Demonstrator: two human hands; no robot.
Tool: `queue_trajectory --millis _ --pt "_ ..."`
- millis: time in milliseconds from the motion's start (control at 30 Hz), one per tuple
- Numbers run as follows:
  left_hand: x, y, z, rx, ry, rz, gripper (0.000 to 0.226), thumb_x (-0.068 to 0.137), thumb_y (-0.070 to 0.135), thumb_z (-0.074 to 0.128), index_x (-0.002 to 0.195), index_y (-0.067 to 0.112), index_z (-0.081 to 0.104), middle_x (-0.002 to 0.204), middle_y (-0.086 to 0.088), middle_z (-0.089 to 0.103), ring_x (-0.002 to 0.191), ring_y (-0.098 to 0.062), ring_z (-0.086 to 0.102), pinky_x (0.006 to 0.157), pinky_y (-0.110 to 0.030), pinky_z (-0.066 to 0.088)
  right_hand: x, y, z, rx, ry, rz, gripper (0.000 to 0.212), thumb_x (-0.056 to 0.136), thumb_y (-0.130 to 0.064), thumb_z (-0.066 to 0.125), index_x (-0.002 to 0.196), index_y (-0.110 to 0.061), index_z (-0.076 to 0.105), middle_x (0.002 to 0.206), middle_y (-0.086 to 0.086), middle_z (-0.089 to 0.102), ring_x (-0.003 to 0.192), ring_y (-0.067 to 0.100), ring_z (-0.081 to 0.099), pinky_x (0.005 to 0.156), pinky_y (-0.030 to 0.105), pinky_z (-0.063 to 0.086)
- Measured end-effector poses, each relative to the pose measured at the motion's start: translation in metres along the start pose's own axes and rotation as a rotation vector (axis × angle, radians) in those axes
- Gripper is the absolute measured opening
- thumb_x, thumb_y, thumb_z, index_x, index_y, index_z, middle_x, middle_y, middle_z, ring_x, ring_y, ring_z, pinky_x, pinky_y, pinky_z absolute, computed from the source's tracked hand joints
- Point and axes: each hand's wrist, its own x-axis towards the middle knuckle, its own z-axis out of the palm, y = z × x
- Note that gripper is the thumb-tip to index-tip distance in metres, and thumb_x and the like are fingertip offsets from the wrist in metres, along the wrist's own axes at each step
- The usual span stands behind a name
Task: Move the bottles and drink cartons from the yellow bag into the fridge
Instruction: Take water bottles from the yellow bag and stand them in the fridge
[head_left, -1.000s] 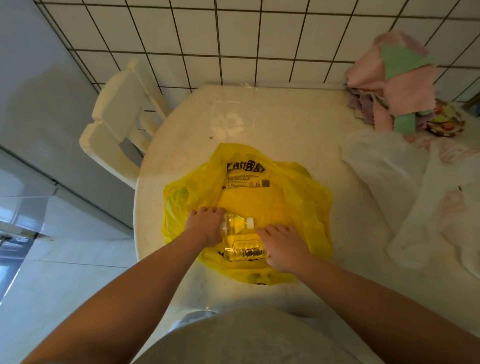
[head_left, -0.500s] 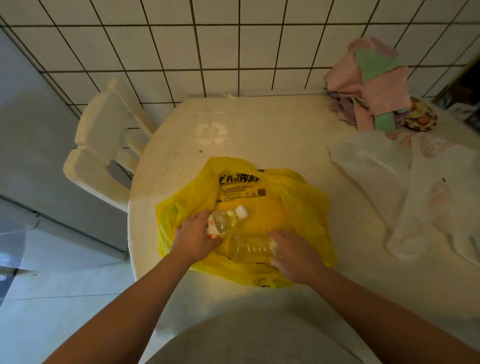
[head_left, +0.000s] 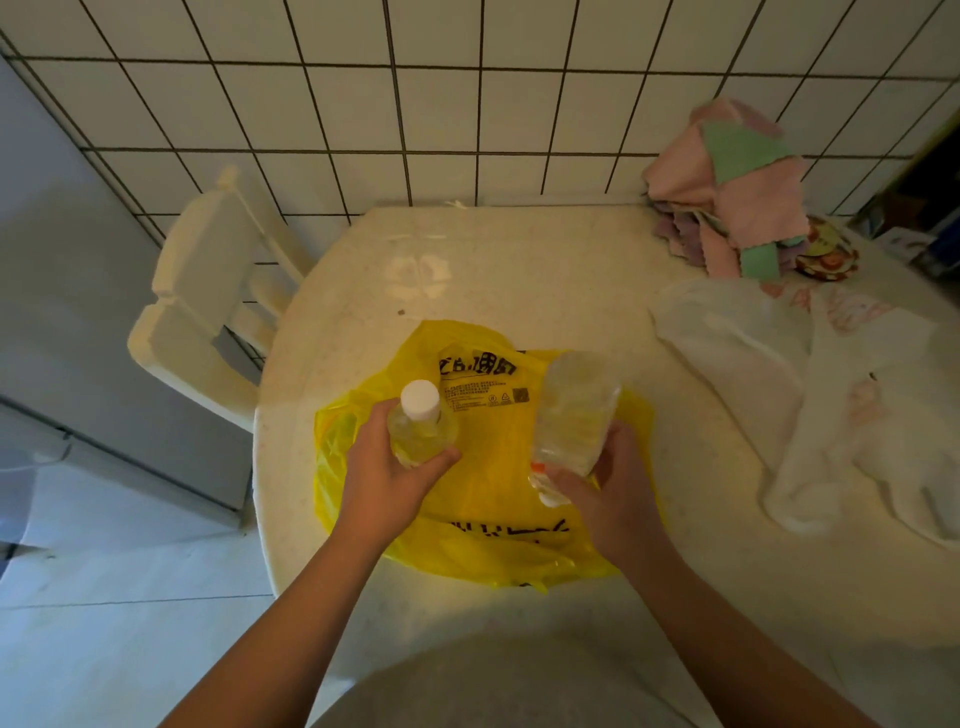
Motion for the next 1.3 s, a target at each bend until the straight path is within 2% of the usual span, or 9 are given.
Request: queue_trajectory --millis 167,267,433,567,700,800,900,1067,1300 --pt "-0.012 0.033 -0.006 -0.230 0.052 0.034 0.067 0.068 0.036 0.087 0.124 0.022 0.054 0.114 0.006 0.068 0.104 -0.011 0.066 0.086 -0.033 0.054 0.003 -0.028 -0.012 0.358 -0.056 0.095 0.032 0.082 -0.016 0.076 0.111 -0.017 0.062 0.103 0.004 0.072 0.095 0.018 0.071 0.073 0.031 0.058" --pt "-0.025 0.046 -0.007 -0.289 0.114 0.064 0.062 0.071 0.026 0.088 0.122 0.011 0.056 0.109 -0.001 0.070 0.100 -0.015 0.069 0.084 -0.033 0.056 0.004 -0.031 -0.022 0.417 -0.133 0.252 0.009 0.098 -0.022 0.058 0.105 -0.020 0.062 0.095 -0.001 0.067 0.075 0.004 0.069 0.067 0.027 0.057" --pt "-0.066 0.047 -0.001 -0.317 0.227 0.051 0.058 0.076 0.019 0.085 0.124 0.005 0.055 0.112 -0.008 0.068 0.104 -0.024 0.067 0.087 -0.045 0.057 0.005 -0.028 -0.038 0.628 -0.288 0.656 0.065 0.071 -0.049 0.074 0.123 -0.011 0.063 0.098 0.015 0.069 0.087 0.030 0.069 0.071 0.046 0.057" --pt "-0.112 0.045 0.010 -0.331 0.325 0.003 0.057 0.076 0.016 0.084 0.124 0.010 0.055 0.111 -0.006 0.069 0.103 -0.024 0.068 0.084 -0.038 0.057 -0.002 -0.022 -0.046 0.516 -0.451 0.689 0.045 0.078 -0.033 0.073 0.116 -0.012 0.062 0.095 0.019 0.066 0.081 0.034 0.068 0.062 0.043 0.057" --pt "-0.160 0.040 0.017 -0.316 0.422 -0.076 0.057 0.073 0.025 0.086 0.122 0.015 0.057 0.110 -0.001 0.070 0.102 -0.019 0.068 0.084 -0.033 0.058 -0.016 -0.020 -0.045 0.303 -0.633 0.642 0.063 0.068 -0.014 0.077 0.127 -0.007 0.058 0.091 0.016 0.067 0.078 0.030 0.066 0.059 0.037 0.055" --pt "-0.196 0.031 0.012 -0.301 0.495 -0.153 0.065 0.070 0.027 0.089 0.125 0.015 0.056 0.112 0.000 0.070 0.103 -0.014 0.068 0.088 -0.032 0.055 -0.028 -0.019 -0.036 0.019 -0.751 0.568 0.066 0.076 -0.003 0.077 0.132 -0.022 0.048 0.103 0.013 0.068 0.081 0.030 0.068 0.061 0.038 0.054" --pt "-0.229 0.020 0.003 -0.311 0.573 -0.213 0.065 0.069 0.025 0.089 0.124 0.014 0.056 0.110 -0.003 0.071 0.101 -0.015 0.069 0.087 -0.034 0.056 -0.042 -0.022 -0.020 -0.199 -0.854 0.548 0.080 0.075 -0.003 0.081 0.132 -0.034 0.034 0.119 0.009 0.059 0.084 0.036 0.068 0.057 0.044 0.056" --pt "-0.283 0.004 -0.019 -0.309 0.726 -0.252 0.063 0.069 0.023 0.087 0.123 0.011 0.056 0.108 -0.005 0.071 0.099 -0.016 0.070 0.080 -0.024 0.055 -0.082 -0.041 0.021 -0.500 -1.093 0.328 0.068 0.070 -0.013 0.086 0.120 -0.025 0.042 0.118 0.006 0.058 0.089 0.029 0.067 0.054 0.041 0.059" --pt "-0.370 -0.032 -0.077 -0.287 0.883 -0.337 0.061 0.064 0.038 0.087 0.115 0.021 0.058 0.103 0.001 0.071 0.093 -0.013 0.070 0.078 -0.027 0.054 -0.154 -0.055 0.100 -0.642 -1.426 0.185 0.075 0.065 -0.009 0.087 0.131 -0.016 0.051 0.117 0.012 0.062 0.094 0.029 0.071 0.075 0.050 0.061"
